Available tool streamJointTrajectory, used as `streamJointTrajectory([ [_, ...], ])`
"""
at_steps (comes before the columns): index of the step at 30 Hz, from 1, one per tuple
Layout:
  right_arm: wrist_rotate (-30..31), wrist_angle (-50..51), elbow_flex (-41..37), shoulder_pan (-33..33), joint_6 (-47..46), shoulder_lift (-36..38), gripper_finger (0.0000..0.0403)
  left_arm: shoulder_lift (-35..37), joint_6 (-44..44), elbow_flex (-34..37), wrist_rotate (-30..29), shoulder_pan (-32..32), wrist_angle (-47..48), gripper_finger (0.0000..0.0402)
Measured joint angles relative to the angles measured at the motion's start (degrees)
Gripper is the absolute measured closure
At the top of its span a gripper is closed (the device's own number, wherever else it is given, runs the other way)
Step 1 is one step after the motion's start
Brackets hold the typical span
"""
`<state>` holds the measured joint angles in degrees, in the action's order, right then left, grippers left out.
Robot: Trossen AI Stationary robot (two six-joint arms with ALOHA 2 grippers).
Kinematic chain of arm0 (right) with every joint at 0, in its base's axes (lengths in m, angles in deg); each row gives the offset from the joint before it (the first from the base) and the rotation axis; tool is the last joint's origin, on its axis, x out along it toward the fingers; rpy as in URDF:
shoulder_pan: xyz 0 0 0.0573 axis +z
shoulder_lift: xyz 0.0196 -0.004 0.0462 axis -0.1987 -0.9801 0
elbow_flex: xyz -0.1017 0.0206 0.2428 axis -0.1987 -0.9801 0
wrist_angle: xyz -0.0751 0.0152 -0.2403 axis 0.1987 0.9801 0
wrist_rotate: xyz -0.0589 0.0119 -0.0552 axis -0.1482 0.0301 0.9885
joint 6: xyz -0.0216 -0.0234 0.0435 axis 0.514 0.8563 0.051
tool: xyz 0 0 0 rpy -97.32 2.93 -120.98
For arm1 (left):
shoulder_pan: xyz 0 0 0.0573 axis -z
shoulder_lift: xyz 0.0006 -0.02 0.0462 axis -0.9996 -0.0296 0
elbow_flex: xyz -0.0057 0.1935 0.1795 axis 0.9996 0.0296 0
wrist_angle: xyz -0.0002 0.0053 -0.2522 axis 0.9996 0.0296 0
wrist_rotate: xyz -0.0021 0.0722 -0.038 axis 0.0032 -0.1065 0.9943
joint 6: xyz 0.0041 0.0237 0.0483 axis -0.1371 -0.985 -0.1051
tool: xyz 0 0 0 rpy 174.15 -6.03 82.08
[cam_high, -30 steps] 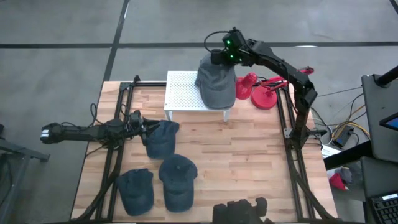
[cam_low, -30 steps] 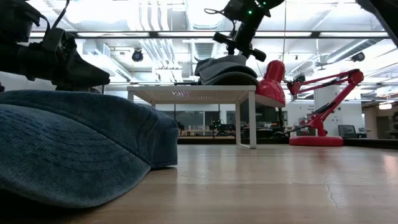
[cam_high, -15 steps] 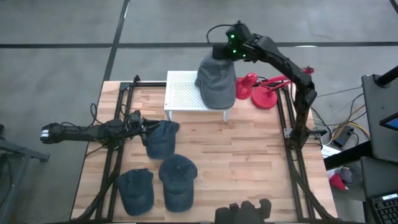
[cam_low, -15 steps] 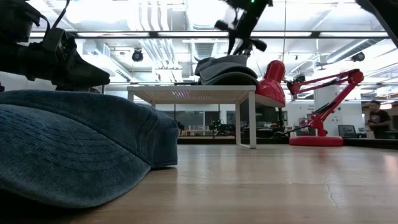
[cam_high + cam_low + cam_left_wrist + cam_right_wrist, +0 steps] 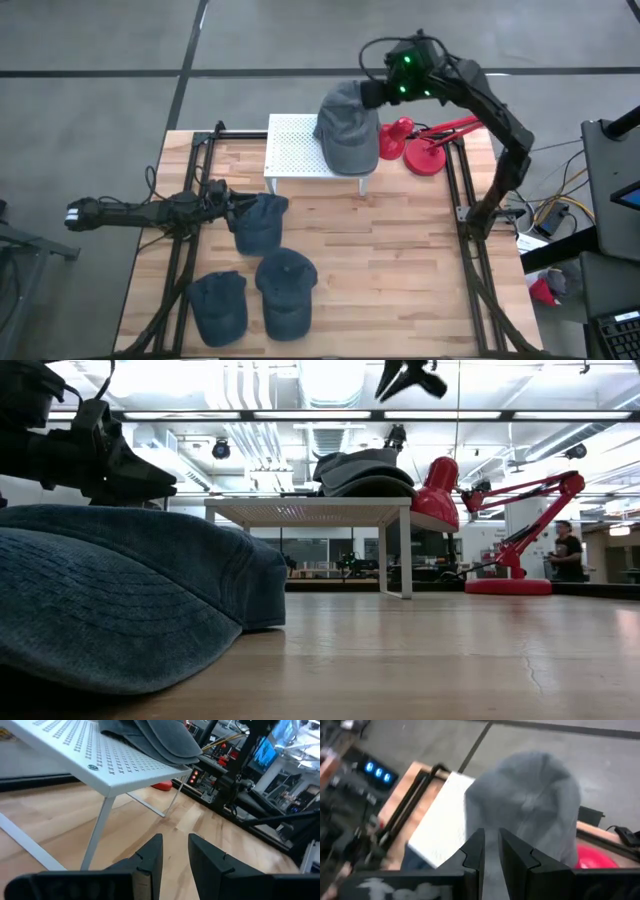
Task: Pick & Place hat
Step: Put the top blue cap on the shelf
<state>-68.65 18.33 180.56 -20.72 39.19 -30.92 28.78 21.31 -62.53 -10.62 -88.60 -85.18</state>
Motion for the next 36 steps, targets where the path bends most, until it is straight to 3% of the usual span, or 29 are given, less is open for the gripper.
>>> streamJointTrajectory([
  [8,2.6,4.2,-1.1,8.7,6.0,6.2,0.0351,0.0,0.8,0.0,0.0,0.0,-0.1,0.0307],
  [15,7.7,3.3,-9.3,16.7,7.4,12.7,0.0351,0.0,2.8,0.0,0.0,0.0,-0.4,0.0307],
  [21,9.1,-2.9,-22.2,22.2,7.0,19.0,0.0351,0.0,4.9,0.0,0.2,0.0,-0.4,0.0307],
  [31,8.9,-27.3,-49.0,28.1,6.0,31.8,0.0351,0.0,4.6,-0.9,7.4,0.0,1.1,0.0307],
  [36,8.9,-36.0,-61.3,29.7,3.3,38.4,0.0351,-0.1,2.4,-4.4,7.6,0.0,1.2,0.0307],
])
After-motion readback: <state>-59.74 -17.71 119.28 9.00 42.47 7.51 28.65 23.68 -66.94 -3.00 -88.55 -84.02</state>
